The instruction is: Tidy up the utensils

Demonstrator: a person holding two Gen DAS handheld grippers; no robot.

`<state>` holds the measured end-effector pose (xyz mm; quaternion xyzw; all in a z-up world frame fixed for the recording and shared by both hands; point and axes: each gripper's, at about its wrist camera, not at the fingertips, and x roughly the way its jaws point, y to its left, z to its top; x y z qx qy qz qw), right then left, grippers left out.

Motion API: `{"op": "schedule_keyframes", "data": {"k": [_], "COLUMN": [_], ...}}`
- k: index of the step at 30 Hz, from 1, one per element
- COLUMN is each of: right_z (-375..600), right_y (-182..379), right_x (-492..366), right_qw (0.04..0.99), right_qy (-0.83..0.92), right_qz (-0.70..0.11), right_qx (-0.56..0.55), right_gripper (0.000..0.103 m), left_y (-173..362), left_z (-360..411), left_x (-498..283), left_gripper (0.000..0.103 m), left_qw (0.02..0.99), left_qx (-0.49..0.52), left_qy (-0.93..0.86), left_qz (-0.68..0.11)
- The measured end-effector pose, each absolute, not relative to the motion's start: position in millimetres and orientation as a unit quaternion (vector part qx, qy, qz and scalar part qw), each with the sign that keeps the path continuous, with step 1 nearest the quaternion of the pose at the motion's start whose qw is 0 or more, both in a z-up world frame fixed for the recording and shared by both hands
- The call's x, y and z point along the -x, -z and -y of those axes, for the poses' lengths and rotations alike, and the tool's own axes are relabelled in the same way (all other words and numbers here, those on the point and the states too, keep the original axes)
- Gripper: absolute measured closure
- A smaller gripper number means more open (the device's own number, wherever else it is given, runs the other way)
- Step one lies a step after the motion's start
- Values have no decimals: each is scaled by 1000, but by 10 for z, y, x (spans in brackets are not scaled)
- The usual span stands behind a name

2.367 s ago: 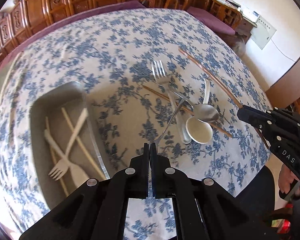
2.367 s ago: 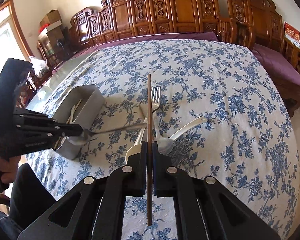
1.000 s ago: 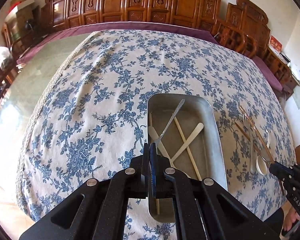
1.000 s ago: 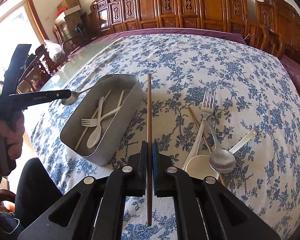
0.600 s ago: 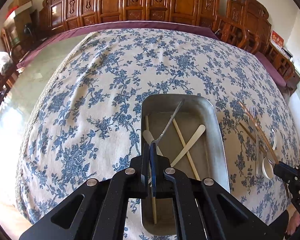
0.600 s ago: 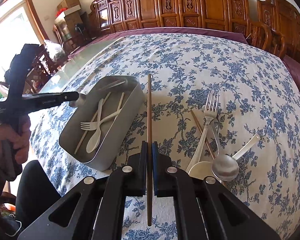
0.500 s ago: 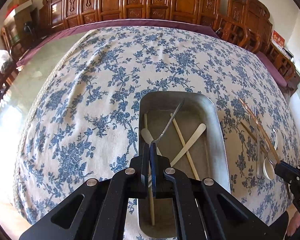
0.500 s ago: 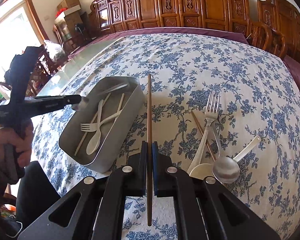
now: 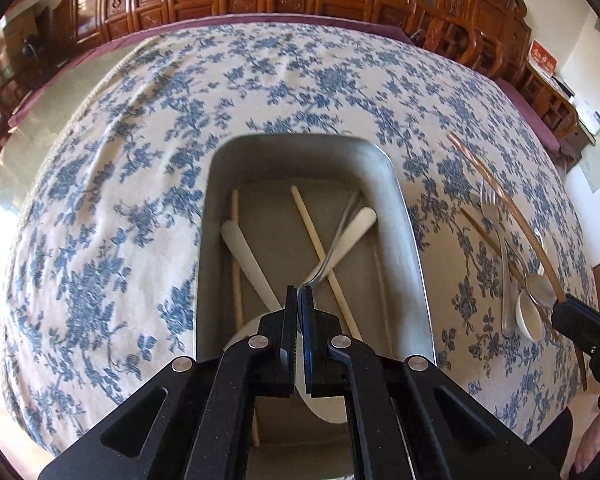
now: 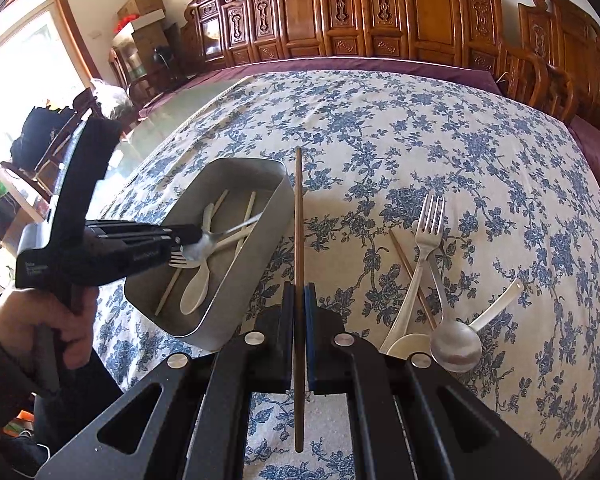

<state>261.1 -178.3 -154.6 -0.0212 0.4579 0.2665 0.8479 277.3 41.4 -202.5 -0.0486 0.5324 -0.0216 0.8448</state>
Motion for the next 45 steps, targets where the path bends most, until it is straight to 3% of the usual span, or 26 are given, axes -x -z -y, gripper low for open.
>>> {"op": "schedule_keyframes", "data": {"k": [20, 45], "right_z": [1149, 674], "right_y": [1438, 1897], "right_x": [-2615, -2908], "right_qw": [839, 811], "right_qy": [-301, -276], "right_qz": [-453, -516], "right_qx": [16, -27], "right_gripper": [97, 97], "left_y": [1449, 1089], "left_z": [-858, -1220], "left_x": [-2311, -1958], "left_gripper": [102, 101], "left_qw": [872, 887], "left_qx": [46, 41], "left_qy": [41, 26], "left_qz": [-486, -459]}}
